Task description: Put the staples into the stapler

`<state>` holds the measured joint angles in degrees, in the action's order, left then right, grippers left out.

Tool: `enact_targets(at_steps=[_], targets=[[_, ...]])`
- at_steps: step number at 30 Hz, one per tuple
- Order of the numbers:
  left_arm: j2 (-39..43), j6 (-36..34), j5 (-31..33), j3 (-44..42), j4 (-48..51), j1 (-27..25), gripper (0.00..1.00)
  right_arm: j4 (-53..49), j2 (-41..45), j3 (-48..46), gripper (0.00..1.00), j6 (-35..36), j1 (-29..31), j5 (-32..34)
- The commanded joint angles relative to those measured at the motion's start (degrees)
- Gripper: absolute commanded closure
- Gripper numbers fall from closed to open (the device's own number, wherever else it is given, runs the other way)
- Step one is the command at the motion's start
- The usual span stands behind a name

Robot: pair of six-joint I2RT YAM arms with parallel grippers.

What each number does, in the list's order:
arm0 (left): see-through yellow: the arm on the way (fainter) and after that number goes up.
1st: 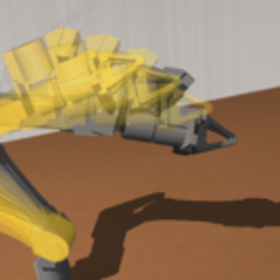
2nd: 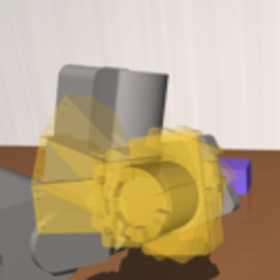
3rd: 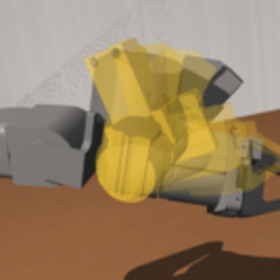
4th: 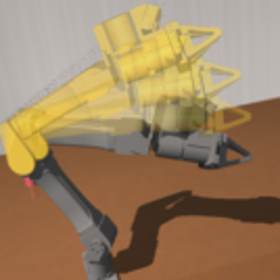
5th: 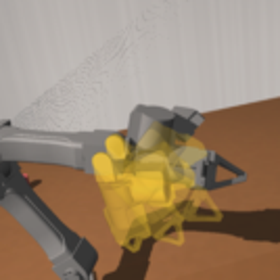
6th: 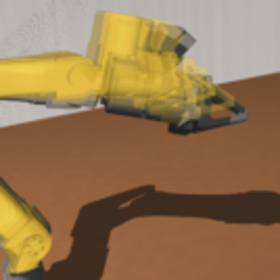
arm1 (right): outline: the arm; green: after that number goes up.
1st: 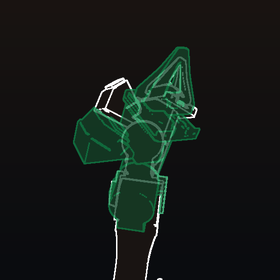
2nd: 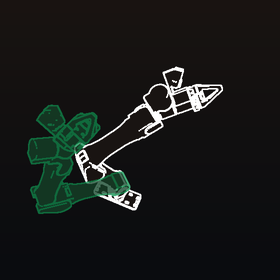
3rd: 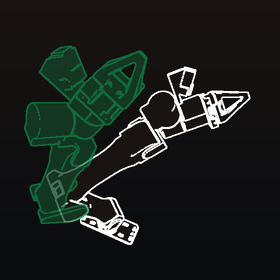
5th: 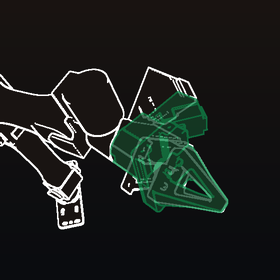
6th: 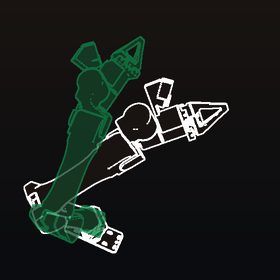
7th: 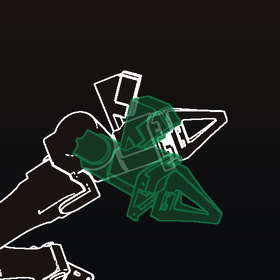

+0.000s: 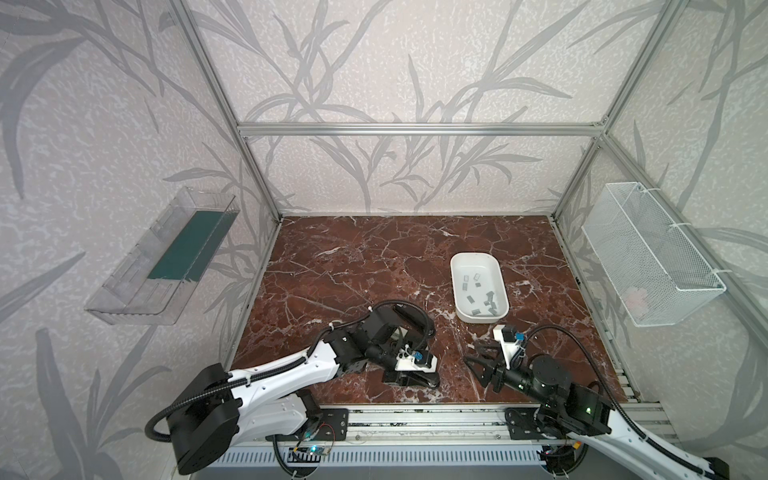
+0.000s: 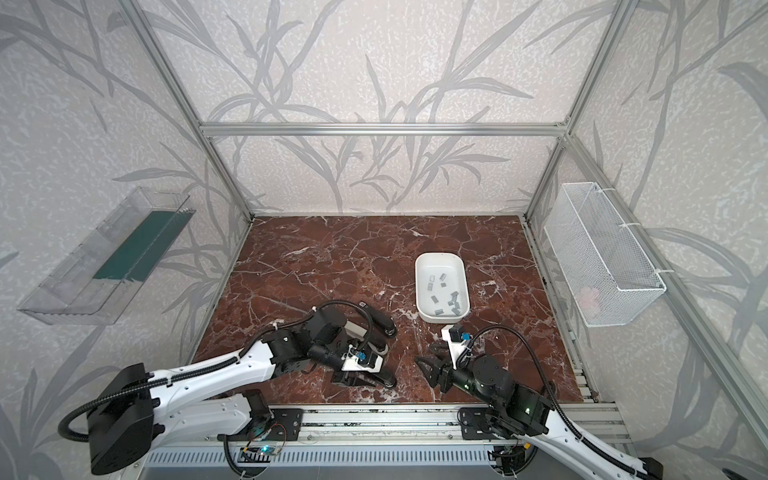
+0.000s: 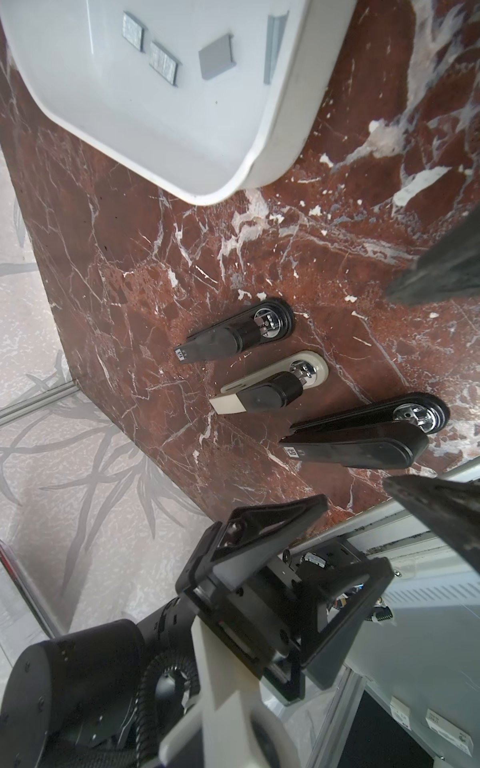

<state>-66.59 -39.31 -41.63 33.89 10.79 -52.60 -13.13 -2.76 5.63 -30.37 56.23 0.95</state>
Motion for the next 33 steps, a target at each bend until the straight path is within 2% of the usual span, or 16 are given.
enact_targets(at_steps=[1, 12, 17, 25, 33], targets=[[-2.3, -3.0, 2.1, 2.1, 1.7, -0.8, 0.41, -0.5, -0.5, -2.0, 0.35, 2.2, 0.3, -1.6], [-13.6, -5.4, 4.4, 4.5, -0.7, -0.9, 0.4, 0.6, -2.9, -1.4, 0.33, 4.0, 0.4, -1.4], [-13.6, -6.1, 5.8, 4.9, 0.3, -0.8, 0.4, 1.7, -4.8, -1.5, 0.32, 4.4, 0.4, -1.8], [-15.3, -6.7, 4.6, 4.6, -0.9, -0.8, 0.42, 4.0, -6.5, -1.6, 0.31, 4.9, 0.3, -2.4], [-18.2, -8.2, 3.7, 5.6, -0.5, -0.8, 0.49, 5.3, -8.2, -1.7, 0.31, 5.4, 0.4, -2.4]])
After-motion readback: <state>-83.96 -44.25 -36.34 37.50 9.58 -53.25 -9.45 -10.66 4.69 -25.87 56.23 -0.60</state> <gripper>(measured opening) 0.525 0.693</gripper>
